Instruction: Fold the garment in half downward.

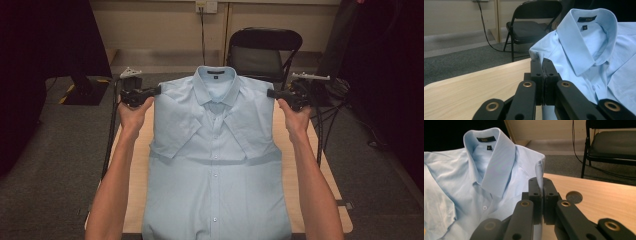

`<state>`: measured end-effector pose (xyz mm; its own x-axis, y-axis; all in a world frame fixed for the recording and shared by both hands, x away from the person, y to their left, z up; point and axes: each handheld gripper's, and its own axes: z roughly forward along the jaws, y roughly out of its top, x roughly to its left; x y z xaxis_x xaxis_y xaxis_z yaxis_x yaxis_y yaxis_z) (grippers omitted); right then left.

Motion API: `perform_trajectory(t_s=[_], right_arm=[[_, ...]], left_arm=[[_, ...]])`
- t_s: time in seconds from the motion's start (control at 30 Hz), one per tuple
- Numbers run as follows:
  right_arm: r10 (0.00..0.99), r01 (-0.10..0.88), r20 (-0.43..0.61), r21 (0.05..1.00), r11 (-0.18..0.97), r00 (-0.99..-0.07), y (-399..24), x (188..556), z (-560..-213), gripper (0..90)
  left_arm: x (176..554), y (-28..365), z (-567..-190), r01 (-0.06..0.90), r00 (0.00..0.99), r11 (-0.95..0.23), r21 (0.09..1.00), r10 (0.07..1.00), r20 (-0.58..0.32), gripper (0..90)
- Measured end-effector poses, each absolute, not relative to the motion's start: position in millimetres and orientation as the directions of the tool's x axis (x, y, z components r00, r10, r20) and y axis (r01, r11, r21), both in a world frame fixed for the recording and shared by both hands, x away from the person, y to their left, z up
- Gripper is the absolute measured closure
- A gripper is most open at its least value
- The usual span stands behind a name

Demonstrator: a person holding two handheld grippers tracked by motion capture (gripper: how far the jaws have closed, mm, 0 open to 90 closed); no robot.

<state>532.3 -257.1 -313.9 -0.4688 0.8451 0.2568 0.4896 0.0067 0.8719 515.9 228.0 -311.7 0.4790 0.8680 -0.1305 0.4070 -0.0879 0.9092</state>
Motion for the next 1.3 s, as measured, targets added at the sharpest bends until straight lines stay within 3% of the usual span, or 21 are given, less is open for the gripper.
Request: perform_trajectory(t_s=[0.87,0.93,1.3], right_arm=[[0.830,0.466,0.223,0.883,0.050,-0.511,-275,474,-338,87.6],[0.827,0.470,0.228,0.881,0.050,-0.515,-274,471,-341,87.6],[0.810,0.463,0.227,0.884,0.062,-0.541,-276,449,-351,87.6]], left_arm=[[466,214,-336,0.434,0.489,-0.155,0.887,0.868,-0.088,89.7],[461,216,-338,0.423,0.498,-0.125,0.897,0.860,-0.115,89.7],[432,221,-344,0.420,0.513,-0.193,0.887,0.856,-0.056,89.6]])
